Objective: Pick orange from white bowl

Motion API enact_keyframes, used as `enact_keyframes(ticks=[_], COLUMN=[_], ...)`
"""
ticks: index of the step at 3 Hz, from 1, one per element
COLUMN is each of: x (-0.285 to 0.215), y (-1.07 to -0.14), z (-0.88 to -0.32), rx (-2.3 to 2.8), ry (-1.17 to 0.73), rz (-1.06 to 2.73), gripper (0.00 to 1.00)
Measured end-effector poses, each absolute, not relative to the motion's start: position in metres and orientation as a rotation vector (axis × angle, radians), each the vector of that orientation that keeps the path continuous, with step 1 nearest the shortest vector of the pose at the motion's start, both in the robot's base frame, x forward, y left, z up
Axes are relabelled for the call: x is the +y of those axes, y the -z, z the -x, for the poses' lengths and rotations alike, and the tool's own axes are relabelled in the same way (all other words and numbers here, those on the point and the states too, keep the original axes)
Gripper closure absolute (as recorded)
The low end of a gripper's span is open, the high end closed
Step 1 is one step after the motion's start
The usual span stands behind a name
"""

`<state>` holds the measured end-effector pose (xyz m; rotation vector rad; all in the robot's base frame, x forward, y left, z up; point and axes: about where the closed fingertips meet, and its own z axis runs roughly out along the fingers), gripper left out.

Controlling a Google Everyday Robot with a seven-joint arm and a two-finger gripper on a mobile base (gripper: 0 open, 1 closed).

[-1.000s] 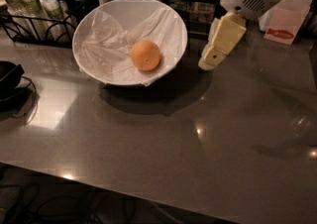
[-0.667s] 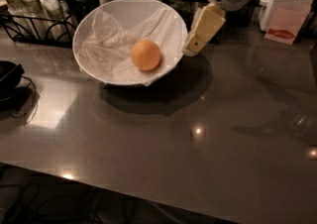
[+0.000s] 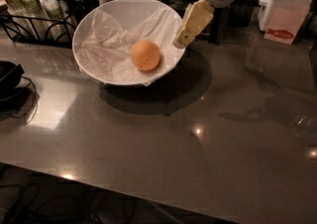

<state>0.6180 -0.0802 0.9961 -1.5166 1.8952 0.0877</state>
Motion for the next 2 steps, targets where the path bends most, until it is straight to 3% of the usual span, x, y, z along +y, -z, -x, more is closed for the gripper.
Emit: enact_keyframes(ticks=[2], x=[-0.057], y=[-0.974], z=[-0.632], rx=[1.920], ry=[-0.278], rz=[1.458], gripper=[0.00])
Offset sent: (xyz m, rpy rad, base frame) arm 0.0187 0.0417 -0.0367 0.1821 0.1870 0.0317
